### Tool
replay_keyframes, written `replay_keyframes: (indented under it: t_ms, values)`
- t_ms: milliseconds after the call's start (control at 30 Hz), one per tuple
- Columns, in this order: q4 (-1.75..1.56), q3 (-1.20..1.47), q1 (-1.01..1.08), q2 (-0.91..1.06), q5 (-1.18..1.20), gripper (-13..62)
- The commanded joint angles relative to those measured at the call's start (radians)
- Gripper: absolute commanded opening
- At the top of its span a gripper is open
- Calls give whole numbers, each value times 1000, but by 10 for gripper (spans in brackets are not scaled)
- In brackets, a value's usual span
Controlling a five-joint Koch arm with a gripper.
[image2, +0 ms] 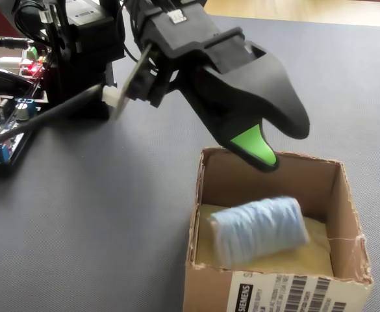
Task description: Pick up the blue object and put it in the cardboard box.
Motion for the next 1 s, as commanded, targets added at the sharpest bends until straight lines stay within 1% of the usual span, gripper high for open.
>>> replay_keyframes:
  t_ms: [0, 167, 267, 333, 500, 700, 967]
  values:
    - [-163, -12, -38, 58, 83, 308]
    - [-305, 109, -144, 129, 172, 308]
    - [-328, 179, -212, 195, 187, 309]
    - [-368, 244, -275, 245, 199, 325]
    - [-431, 368, -417, 345, 229, 326]
    - [-431, 517, -571, 443, 232, 331]
    - [-414, 787, -772, 568, 236, 339]
